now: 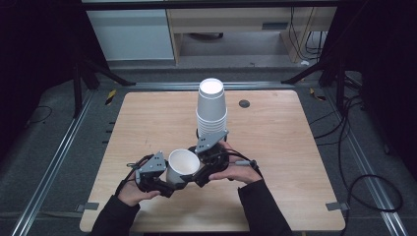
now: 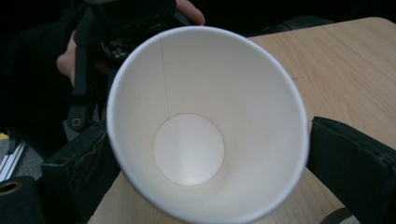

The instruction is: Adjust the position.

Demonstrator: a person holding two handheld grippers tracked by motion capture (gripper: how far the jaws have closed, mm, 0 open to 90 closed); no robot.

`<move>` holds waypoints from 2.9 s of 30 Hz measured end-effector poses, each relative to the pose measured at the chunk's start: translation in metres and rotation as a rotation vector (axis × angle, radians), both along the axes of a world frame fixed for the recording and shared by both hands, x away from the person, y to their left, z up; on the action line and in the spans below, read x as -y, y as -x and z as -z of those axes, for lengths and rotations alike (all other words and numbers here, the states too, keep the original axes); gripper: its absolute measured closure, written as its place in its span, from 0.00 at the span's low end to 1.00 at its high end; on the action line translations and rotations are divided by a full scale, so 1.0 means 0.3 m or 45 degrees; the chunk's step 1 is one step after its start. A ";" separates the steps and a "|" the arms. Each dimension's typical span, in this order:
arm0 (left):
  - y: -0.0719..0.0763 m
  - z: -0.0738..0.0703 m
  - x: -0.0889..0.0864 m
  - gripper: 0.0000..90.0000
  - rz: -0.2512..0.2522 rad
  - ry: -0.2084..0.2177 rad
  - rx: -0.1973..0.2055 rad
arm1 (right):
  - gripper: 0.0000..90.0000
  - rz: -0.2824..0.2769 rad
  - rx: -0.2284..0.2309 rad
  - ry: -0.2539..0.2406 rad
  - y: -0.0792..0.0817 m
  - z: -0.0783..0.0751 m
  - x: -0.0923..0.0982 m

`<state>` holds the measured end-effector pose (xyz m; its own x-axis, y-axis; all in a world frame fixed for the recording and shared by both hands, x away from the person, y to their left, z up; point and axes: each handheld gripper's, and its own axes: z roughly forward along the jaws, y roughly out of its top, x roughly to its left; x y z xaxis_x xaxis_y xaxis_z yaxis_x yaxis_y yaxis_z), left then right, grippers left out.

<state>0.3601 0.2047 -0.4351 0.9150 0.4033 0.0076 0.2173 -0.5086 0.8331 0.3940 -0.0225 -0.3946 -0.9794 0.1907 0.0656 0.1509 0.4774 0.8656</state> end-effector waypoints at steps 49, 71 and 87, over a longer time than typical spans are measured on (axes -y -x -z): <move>0.026 -0.028 0.025 0.23 -0.016 0.187 0.061 | 0.17 0.028 -0.086 -0.392 0.029 0.069 0.003; -0.012 0.000 -0.072 0.14 -0.190 0.103 0.009 | 0.17 0.207 0.027 -0.371 0.027 -0.023 0.138; -0.078 0.062 -0.154 0.13 -0.471 0.035 -0.035 | 0.17 0.503 0.091 -0.347 0.044 -0.076 0.373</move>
